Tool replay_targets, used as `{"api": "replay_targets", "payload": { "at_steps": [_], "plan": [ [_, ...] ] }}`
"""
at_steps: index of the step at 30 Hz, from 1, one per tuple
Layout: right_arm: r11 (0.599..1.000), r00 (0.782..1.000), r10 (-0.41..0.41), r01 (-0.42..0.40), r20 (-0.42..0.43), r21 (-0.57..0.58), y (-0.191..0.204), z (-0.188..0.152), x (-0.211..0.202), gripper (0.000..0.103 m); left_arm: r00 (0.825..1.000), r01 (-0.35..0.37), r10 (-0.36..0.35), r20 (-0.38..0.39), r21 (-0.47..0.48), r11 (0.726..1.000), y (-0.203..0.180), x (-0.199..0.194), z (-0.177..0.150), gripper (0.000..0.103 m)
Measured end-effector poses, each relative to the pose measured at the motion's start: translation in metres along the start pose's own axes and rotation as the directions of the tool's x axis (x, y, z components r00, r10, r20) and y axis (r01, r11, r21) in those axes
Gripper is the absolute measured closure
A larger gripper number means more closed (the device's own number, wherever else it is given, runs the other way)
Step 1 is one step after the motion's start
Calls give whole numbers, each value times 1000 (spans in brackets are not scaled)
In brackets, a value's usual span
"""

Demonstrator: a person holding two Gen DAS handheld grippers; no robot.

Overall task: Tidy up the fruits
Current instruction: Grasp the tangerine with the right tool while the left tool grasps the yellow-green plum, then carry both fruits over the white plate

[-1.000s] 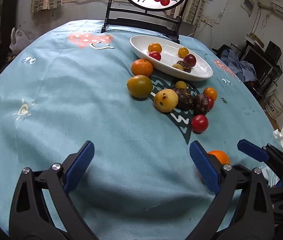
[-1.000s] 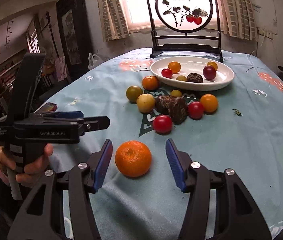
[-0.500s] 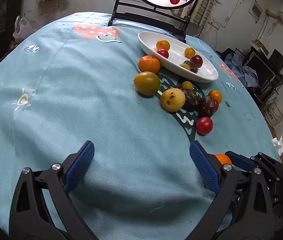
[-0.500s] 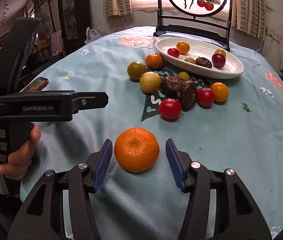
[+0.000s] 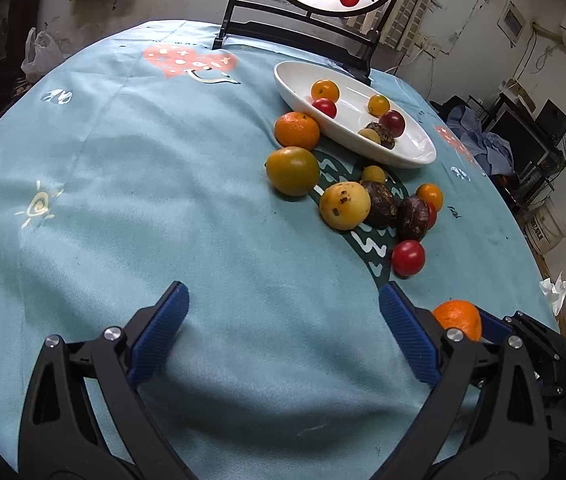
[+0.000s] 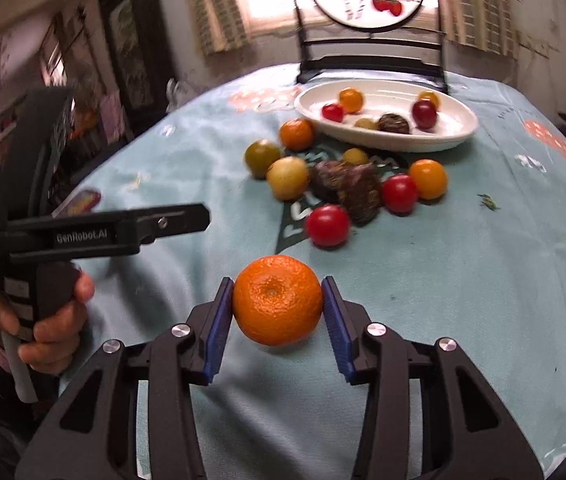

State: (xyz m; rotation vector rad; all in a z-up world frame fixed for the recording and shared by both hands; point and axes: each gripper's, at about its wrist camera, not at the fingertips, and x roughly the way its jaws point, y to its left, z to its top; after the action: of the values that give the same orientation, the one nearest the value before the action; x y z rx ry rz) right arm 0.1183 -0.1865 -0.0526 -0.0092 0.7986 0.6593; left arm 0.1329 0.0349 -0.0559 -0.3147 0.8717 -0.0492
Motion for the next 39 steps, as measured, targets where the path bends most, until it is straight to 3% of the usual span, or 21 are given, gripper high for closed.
{"api": "replay_targets", "payload": {
  "at_steps": [4, 8, 14, 17, 21, 30, 33, 39],
  "plan": [
    [998, 1000, 3, -2, -18, 59, -10, 2, 3, 58, 1000, 7, -7, 6, 5, 1000, -3, 1, 26, 8],
    [998, 1000, 16, -14, -26, 55, -9, 2, 4, 58, 1000, 25, -25, 1, 15, 1000, -10, 7, 60, 17],
    [996, 999, 31, -28, -35, 82, -15, 4, 7, 58, 990, 76, -86, -108, -86, 993, -9, 41, 94, 42],
    [994, 998, 46, -42, -36, 105, -20, 4, 7, 58, 984, 82, -101, -147, -129, 988, -10, 55, 97, 47],
    [991, 997, 65, -60, -38, 120, -23, 5, 7, 58, 990, 28, -42, -137, -102, 994, -15, 58, 98, 47],
    [988, 996, 86, -80, -39, 132, -26, 5, 8, 58, 982, -56, 35, -184, -112, 992, -5, 70, 98, 48],
    [988, 996, 85, -80, -35, 132, -25, 6, 7, 58, 974, -85, 62, -220, -96, 992, -4, 83, 93, 59],
    [989, 996, 82, -77, -36, 124, -24, 6, 7, 58, 979, -119, 113, -167, -26, 992, -12, 80, 86, 60]
  ]
}}
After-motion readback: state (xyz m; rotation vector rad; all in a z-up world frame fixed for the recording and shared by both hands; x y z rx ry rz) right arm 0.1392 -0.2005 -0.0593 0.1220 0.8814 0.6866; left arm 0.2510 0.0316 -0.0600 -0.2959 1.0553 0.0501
